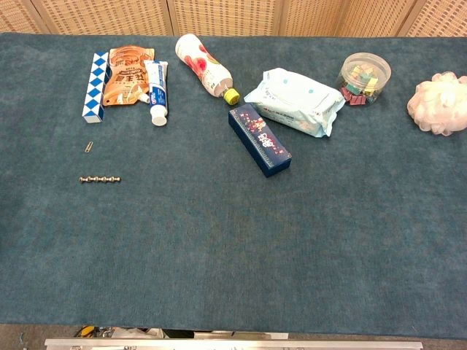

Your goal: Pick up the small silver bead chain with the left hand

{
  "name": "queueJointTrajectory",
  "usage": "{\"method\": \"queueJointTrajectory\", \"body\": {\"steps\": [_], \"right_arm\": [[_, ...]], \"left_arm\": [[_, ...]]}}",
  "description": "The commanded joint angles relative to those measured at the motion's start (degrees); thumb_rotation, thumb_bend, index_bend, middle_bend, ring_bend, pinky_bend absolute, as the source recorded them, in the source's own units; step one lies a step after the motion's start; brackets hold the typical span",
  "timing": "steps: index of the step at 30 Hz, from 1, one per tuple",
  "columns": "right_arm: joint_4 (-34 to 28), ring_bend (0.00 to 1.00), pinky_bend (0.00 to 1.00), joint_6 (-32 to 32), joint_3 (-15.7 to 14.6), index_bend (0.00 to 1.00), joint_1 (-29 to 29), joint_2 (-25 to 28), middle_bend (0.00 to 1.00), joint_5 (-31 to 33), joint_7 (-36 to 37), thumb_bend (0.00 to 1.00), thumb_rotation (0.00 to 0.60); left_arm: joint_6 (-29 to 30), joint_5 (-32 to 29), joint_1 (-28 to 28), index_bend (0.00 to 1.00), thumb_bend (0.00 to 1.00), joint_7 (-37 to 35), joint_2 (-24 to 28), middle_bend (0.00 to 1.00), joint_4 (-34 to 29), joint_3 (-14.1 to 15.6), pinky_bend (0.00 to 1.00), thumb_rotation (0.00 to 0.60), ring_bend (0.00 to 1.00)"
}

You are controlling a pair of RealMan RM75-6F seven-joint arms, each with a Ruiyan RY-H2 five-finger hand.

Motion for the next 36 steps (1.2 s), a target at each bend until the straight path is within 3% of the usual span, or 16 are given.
{"method": "queueJointTrajectory", "body": {"steps": [1, 17, 20, 25, 30, 36], "right_arm": [[0.0, 0.47, 0.45, 0.0, 0.1, 0.50, 0.1, 0.1, 0.53, 0.0, 0.0, 0.19, 0.600], [-0.6, 0.47, 0.45, 2.6, 2.8, 0.50, 1.4, 0.9, 0.53, -0.7, -1.0, 0.20, 0.600], [-0.8, 0.47, 0.45, 2.6, 3.3, 0.50, 1.9, 1.0, 0.53, -0.7, -1.1, 0.20, 0.600], [-0.5, 0.46, 0.45, 2.3, 3.9, 0.50, 2.5, 0.8, 0.53, -0.2, -0.6, 0.20, 0.600], [-0.3, 0.46, 0.45, 1.3, 3.9, 0.50, 2.9, 0.7, 0.53, 0.4, -0.5, 0.20, 0.600], [-0.1, 0.46, 0.45, 0.1, 3.6, 0.50, 3.2, 0.5, 0.53, 0.8, -0.2, 0.20, 0.600]], "left_arm": [[-0.4, -0.2, -0.1, 0.31, 0.33, 0.1, 0.0, 0.43, -0.1, 0.0, 0.40, 0.600, 0.37], [-5.0, -0.1, -3.5, 0.30, 0.33, -0.9, 2.4, 0.43, -1.9, -1.0, 0.42, 0.600, 0.37], [-7.9, 0.3, -5.3, 0.30, 0.33, -0.1, 3.6, 0.46, -3.1, -0.9, 0.57, 0.600, 0.42], [-14.0, -0.5, -8.8, 0.30, 0.33, 2.6, 4.6, 0.65, -4.8, -0.8, 0.82, 0.600, 0.66], [-20.1, -4.3, -13.0, 0.32, 0.33, 7.7, 3.6, 0.82, -5.6, -2.0, 0.95, 0.600, 0.81], [-25.0, -10.7, -17.3, 0.35, 0.33, 13.5, -0.2, 0.92, -5.7, -3.8, 1.00, 0.600, 0.90]]}}
